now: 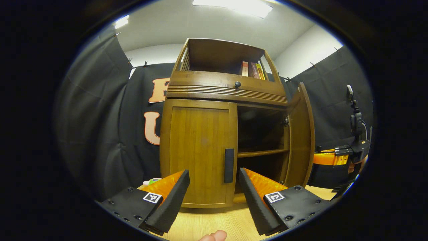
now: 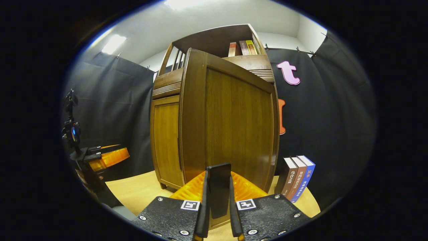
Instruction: Open the right door of the double-door shoe cabinet with the right hand, and open the left door with the left hand.
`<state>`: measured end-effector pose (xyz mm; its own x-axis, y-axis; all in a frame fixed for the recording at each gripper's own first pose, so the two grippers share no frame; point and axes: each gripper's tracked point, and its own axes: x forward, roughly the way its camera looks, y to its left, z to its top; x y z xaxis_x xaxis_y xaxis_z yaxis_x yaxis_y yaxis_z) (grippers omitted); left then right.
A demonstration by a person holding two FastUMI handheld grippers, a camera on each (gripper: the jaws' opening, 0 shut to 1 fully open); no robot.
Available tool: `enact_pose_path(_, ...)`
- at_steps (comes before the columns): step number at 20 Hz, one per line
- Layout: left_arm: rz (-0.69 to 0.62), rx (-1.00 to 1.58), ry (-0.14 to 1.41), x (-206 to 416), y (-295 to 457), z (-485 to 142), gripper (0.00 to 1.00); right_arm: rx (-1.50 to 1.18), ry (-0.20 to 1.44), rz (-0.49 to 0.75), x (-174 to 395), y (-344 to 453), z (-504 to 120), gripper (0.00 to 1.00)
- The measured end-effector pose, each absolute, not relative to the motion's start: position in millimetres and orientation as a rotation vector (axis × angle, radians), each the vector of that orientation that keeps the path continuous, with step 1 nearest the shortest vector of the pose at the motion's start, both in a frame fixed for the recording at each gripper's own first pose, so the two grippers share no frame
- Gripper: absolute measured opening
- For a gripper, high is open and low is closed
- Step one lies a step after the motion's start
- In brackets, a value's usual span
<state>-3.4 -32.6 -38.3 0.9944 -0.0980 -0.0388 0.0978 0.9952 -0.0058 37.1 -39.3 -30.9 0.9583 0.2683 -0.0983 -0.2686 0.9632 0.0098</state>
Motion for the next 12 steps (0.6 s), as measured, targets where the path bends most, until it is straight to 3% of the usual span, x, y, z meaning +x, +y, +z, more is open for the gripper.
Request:
enact_pose_path(3, -0.103, 0.005, 0.044, -2.3, -30.9, -43.0, 0.97, 0.003, 0.106, 0.302, 29.9, -50.6, -31.3, 0.26)
enact_pose_path(4, -0.099, 0.007, 0.043, 0.3, -28.5, -43.9, 0.97, -0.004, 0.118, 0.276, 29.7, -61.6, -34.4, 0.34)
enact_pose_path(5, -0.095, 0.004, 0.043, 1.0, -27.5, -45.7, 0.99, -0.018, 0.111, 0.247, 27.2, -70.9, -32.6, 0.16)
enact_pose_path(6, -0.093, -0.002, 0.045, 2.2, -26.6, -47.4, 0.96, -0.035, 0.112, 0.222, 24.8, -81.0, -32.9, 0.15)
enact_pose_path(8, -0.095, -0.020, 0.053, 4.3, -26.0, -50.1, 0.96, -0.034, 0.113, 0.167, 17.7, -102.0, -31.6, 0.33)
enact_pose_path(9, -0.095, -0.028, 0.054, 5.8, -26.8, -50.9, 0.96, -0.025, 0.114, 0.144, 14.6, -113.0, -31.1, 0.21)
enact_pose_path(10, -0.097, -0.032, 0.052, 7.1, -27.8, -50.6, 0.94, -0.019, 0.115, 0.124, 13.7, -123.5, -30.9, 0.28)
enact_pose_path(11, -0.099, -0.031, 0.051, 8.2, -28.7, -51.1, 0.94, -0.014, 0.115, 0.100, 12.9, -134.5, -30.4, 0.15)
enact_pose_path(12, -0.099, -0.028, 0.046, 8.2, -29.0, -49.4, 0.94, -0.020, 0.115, 0.076, 11.8, -146.0, -30.1, 0.12)
